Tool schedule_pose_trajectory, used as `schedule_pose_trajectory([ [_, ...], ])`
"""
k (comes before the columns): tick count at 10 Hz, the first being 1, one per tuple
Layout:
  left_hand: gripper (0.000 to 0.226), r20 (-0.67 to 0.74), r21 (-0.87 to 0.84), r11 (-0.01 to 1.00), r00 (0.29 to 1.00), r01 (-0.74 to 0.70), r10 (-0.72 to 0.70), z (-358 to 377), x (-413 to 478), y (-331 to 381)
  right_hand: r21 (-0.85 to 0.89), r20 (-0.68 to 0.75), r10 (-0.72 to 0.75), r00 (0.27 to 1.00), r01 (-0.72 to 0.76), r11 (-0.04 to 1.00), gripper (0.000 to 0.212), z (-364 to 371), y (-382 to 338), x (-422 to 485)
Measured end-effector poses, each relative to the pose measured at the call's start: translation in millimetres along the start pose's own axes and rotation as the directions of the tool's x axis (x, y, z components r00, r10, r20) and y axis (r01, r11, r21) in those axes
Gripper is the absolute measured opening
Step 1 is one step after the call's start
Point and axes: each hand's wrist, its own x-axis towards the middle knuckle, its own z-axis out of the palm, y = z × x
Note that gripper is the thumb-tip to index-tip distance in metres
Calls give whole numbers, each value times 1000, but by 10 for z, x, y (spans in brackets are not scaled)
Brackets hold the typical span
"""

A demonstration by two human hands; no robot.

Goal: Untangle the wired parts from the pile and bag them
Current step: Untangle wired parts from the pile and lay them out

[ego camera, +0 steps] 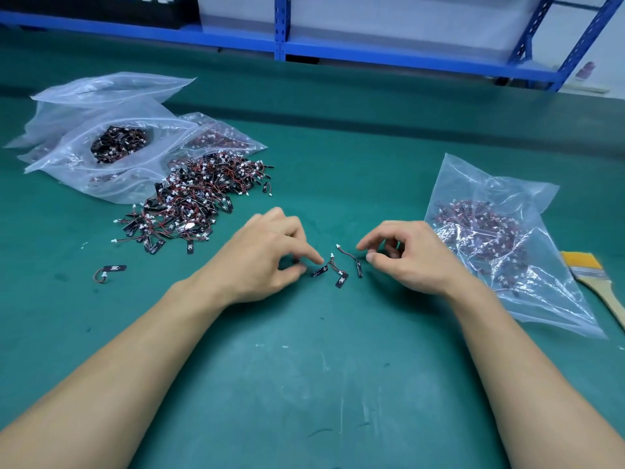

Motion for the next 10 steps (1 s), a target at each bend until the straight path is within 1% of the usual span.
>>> schedule_pose_trajectory([
  [1,18,50,35,999,999,-17,15,28,8,10,-12,-11,4,1000,-4,1000,17,7,-3,-2],
  [3,11,50,-28,1000,999,5,-3,8,-24,-3,-17,-18,16,1000,-17,1000,14,17,-10,-3],
  [5,7,48,-46,999,999,-14,16,31,-42,-2,-19,-18,19,1000,-20,1000,13,20,-20,-2],
  [6,8,-28,-41,998,999,-47,45,2,-34,-33,-7,-21,26,999,-26,1000,14,20,-12,-5],
  [7,4,-236,-21,998,970,56,-59,-63,-27,-177,19,-60,47,997,-46,999,16,17,4,-1],
  [8,4,-342,-5,974,914,228,-216,-106,-47,-324,17,-94,62,994,-61,998,18,16,7,11],
  [10,21,-328,11,904,855,428,-401,-90,-76,-467,6,-93,103,990,-103,995,17,26,31,25],
])
